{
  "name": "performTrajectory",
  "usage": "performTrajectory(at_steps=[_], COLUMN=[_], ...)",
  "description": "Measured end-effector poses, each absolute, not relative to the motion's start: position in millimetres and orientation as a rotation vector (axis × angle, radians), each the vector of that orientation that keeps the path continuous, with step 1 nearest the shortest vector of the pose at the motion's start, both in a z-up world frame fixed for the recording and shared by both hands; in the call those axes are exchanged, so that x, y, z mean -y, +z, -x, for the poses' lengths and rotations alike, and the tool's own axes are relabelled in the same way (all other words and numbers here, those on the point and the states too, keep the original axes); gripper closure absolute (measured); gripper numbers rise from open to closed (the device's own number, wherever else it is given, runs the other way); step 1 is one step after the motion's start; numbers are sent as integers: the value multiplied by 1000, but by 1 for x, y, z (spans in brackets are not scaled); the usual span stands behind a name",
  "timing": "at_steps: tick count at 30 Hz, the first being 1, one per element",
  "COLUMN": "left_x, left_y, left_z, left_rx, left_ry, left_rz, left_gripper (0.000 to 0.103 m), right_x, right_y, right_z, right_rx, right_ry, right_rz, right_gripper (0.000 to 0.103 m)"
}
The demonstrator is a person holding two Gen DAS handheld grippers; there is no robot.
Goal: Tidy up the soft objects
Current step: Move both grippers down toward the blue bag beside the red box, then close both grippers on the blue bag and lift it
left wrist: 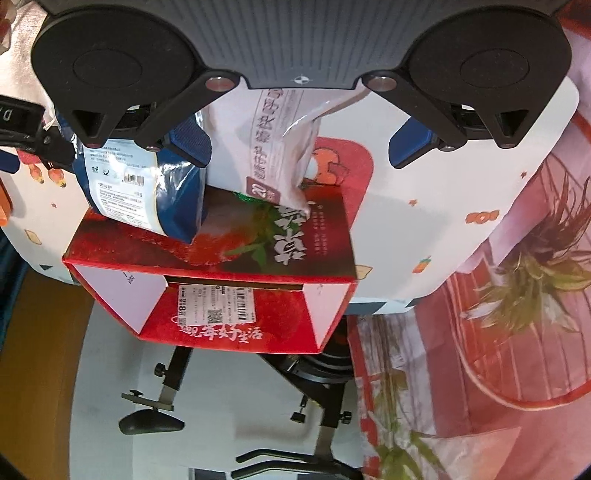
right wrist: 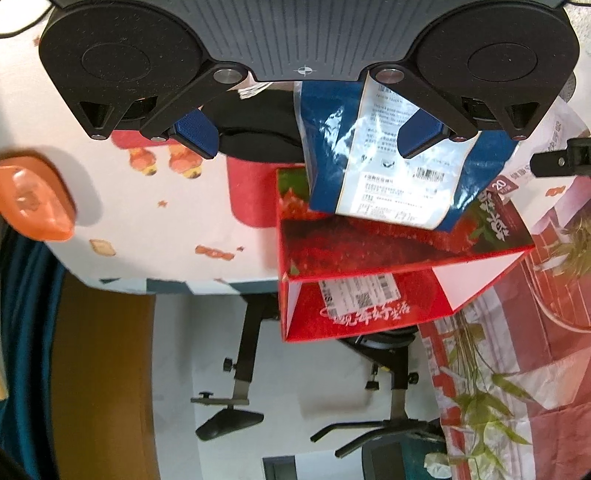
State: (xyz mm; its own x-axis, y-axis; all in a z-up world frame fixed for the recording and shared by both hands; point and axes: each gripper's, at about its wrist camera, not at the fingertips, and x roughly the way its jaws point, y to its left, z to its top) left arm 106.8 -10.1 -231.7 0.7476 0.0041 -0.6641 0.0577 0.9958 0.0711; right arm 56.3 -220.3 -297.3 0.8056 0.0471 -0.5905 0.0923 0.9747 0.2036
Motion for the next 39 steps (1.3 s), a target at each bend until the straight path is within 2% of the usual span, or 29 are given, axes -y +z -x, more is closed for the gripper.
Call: performTrajectory(at_steps=[12, 14, 17, 20, 22, 24, 39], left_x=[27, 36, 47, 54, 55, 55, 44], left_y=[-198, -200, -212, -228, -237, -242, -265], left_z=[-141, -147, -152, -155, -157, -160, -175], left_rx=[-623, -629, -654, -712, -752, -770, -891], left_ry=[-130, -152, -189, -235, -284, -328, -461], left_rz=[-178, -213, -232, -197, -178, -162, -64], left_gripper=[1, 6, 15, 31, 47, 52, 53], right_x=[237, 241, 243, 242, 239, 232, 220], right_y=[-267, -266, -274, -287, -294, -298, -311], right_z=[-90, -98, -107, -110, -109, -108, -128], right_rx=[-610, -608, -627, -664, -686, -691, -787], right_ry=[72, 87, 113, 134, 160, 177, 236], right_rz=[-166, -178, -211, -268, -288, -277, -296], right_gripper=[1, 1, 6, 16, 24, 24, 26])
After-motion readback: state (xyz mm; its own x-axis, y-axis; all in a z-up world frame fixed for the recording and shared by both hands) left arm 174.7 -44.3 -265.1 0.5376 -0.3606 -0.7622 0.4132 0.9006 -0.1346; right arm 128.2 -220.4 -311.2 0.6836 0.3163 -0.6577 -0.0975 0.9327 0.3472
